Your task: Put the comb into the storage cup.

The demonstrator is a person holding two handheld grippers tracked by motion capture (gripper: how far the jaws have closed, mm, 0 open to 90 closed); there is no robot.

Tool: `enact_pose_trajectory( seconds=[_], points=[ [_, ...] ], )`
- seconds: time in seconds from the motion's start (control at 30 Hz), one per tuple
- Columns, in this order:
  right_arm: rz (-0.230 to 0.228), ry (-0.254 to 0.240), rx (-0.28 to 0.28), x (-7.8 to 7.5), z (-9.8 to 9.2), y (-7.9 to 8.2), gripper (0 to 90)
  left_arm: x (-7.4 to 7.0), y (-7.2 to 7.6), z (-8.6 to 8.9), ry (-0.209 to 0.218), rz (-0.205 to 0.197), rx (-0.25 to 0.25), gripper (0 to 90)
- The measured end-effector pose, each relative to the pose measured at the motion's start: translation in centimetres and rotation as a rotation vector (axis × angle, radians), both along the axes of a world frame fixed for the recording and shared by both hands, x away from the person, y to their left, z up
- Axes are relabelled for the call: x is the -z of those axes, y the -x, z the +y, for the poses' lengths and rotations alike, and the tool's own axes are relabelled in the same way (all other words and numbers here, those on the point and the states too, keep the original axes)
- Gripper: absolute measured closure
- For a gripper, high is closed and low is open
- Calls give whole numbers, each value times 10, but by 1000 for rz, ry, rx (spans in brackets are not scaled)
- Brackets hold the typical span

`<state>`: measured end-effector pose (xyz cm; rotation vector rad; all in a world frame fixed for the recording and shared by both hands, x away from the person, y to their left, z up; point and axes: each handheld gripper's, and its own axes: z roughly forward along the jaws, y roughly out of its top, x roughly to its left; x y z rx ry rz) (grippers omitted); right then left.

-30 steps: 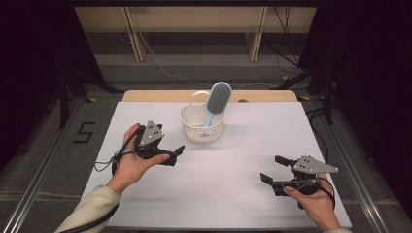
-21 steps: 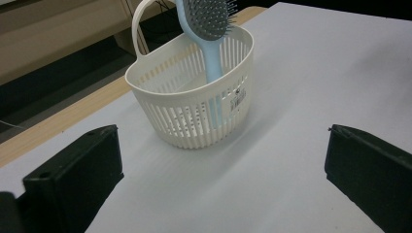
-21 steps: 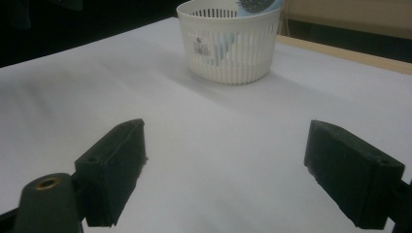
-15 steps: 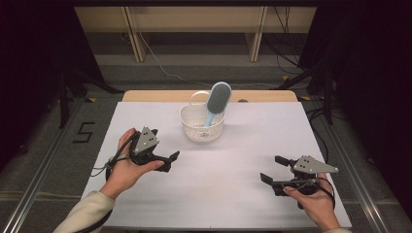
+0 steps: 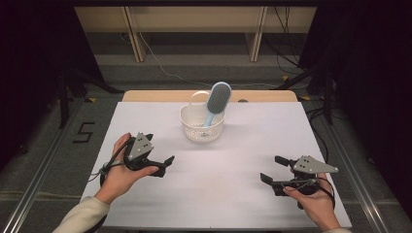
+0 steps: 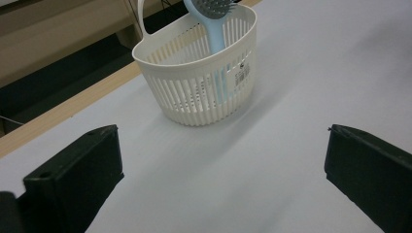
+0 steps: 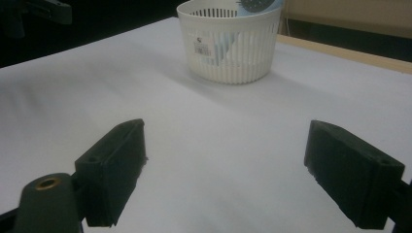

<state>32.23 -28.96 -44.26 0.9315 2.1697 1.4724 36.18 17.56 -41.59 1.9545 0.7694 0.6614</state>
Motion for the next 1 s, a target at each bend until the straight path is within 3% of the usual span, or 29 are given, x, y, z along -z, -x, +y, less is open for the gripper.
enact_pose_trajectory(
  seconds=[1.0],
  points=[
    [0, 4, -1, 0, 0, 0, 158, 18, 14, 19, -26, 17, -8, 0]
  ],
)
